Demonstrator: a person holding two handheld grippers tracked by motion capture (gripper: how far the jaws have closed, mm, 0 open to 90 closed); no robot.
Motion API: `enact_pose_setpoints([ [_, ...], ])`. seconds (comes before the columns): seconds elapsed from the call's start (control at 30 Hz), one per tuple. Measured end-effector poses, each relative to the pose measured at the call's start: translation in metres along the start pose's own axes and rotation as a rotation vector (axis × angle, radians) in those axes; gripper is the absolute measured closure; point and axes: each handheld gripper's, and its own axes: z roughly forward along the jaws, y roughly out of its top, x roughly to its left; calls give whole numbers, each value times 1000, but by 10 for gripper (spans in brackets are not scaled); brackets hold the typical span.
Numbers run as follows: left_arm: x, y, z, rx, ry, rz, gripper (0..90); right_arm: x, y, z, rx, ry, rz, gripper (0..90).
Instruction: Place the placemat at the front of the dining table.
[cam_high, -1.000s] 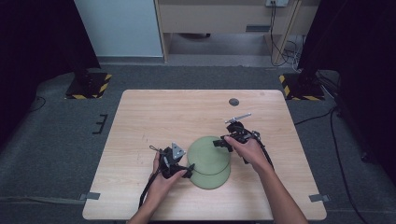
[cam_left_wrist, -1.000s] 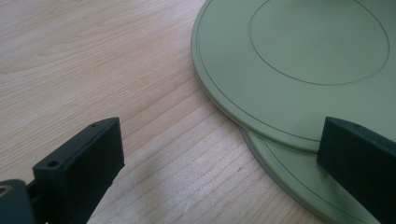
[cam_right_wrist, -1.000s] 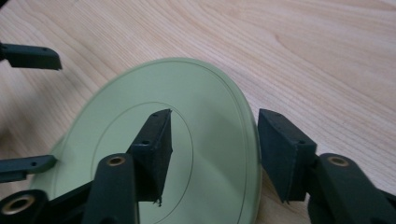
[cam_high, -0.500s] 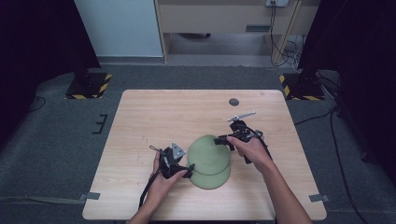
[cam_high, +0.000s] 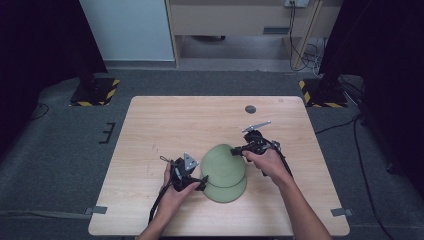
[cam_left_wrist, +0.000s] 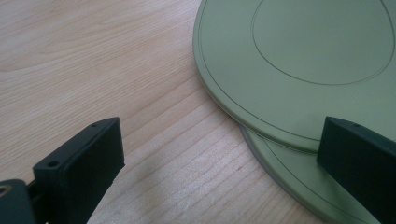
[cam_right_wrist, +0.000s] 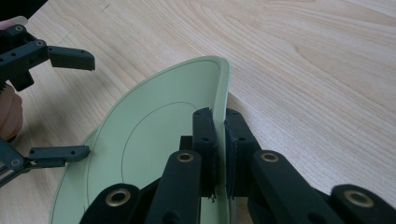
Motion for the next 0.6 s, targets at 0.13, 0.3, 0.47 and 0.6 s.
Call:
enact_pose_setpoints([
  [0.13,-1,0,-1,-2,3,3,4,2,1,-2,-5,-16,-20,853],
  [0.3,3,-3,-2,-4,-4,-7,16,5,4,-8,-11,-13,-27,853],
  [0.47,8,-3,-8,-24,8,-22,21,10,9,-19,-21,-10,-42,854],
  [0.6,15,-3,-11,-34,23,-40,23,15,16,-28,-14,-14,-50,854],
])
